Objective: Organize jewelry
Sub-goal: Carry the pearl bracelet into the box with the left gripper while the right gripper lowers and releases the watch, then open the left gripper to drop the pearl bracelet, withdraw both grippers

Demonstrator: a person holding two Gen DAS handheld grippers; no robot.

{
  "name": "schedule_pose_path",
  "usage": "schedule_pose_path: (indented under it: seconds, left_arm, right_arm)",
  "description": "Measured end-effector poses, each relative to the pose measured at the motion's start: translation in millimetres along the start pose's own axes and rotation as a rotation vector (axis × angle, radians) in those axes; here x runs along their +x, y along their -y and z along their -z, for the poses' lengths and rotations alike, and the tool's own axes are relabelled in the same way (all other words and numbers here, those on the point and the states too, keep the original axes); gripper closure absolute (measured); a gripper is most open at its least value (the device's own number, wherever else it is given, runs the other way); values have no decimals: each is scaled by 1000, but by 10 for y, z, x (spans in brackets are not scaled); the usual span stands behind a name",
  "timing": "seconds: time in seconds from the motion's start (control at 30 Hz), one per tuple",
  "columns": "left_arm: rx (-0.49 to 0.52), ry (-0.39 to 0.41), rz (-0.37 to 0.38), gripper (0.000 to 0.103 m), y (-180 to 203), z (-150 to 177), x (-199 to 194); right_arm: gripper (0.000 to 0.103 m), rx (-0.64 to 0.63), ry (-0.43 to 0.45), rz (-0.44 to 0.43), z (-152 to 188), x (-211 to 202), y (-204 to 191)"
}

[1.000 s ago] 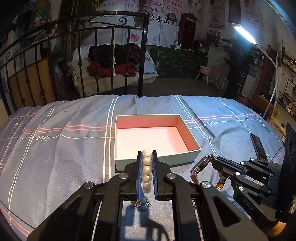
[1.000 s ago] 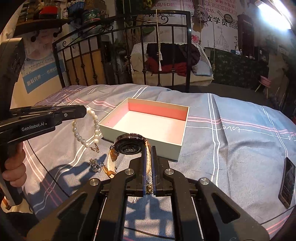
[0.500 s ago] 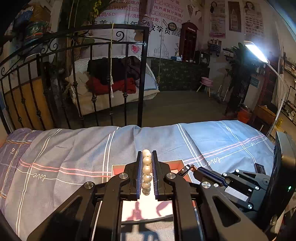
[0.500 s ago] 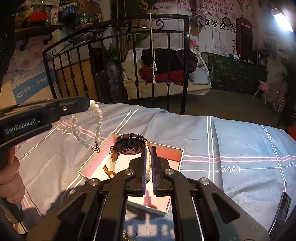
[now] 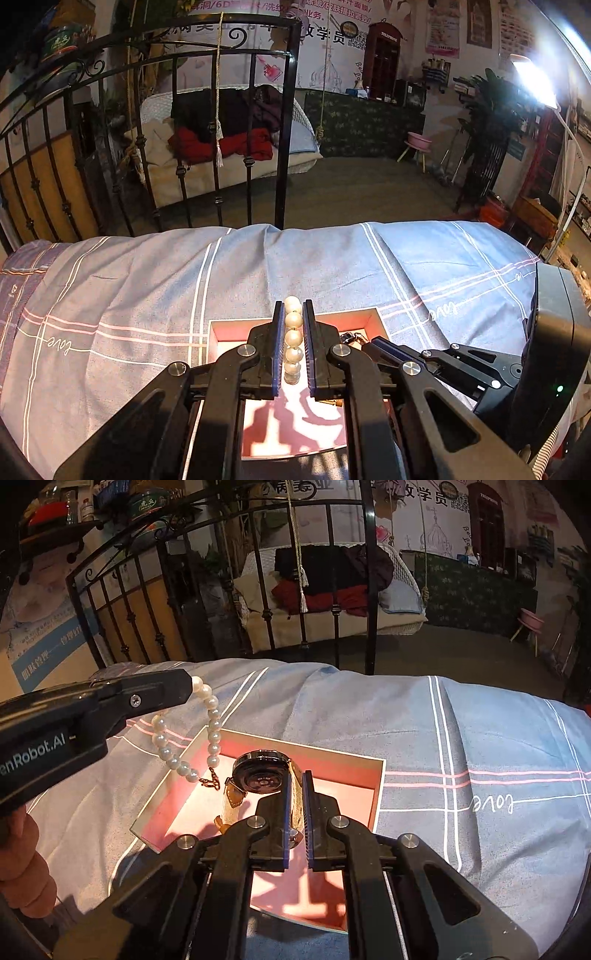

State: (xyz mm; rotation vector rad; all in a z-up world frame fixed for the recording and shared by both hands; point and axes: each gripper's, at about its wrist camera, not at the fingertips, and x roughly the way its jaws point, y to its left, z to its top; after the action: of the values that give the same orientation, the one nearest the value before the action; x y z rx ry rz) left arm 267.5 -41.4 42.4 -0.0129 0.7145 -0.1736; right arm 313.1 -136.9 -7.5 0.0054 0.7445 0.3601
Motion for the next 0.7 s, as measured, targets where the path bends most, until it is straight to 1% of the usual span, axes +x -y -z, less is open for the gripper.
schedule_pose_path:
  seconds: [0.2, 0.4, 0.57, 0.7]
  left_arm:
    - [-7, -42, -17, 94, -48, 87, 155]
    - [-7, -90, -23, 94, -75, 186, 284]
    - [-18, -128, -30, 94, -111, 256, 382]
    - [-17, -162, -44, 94, -119, 293, 471]
  right_arm:
    - [96, 6, -53, -7, 107, 170, 26]
    - [95, -13, -65, -13, 177, 197, -6]
    - [95, -40, -66, 1, 178, 193, -50]
    - [95, -55, -83, 3, 208, 237, -77]
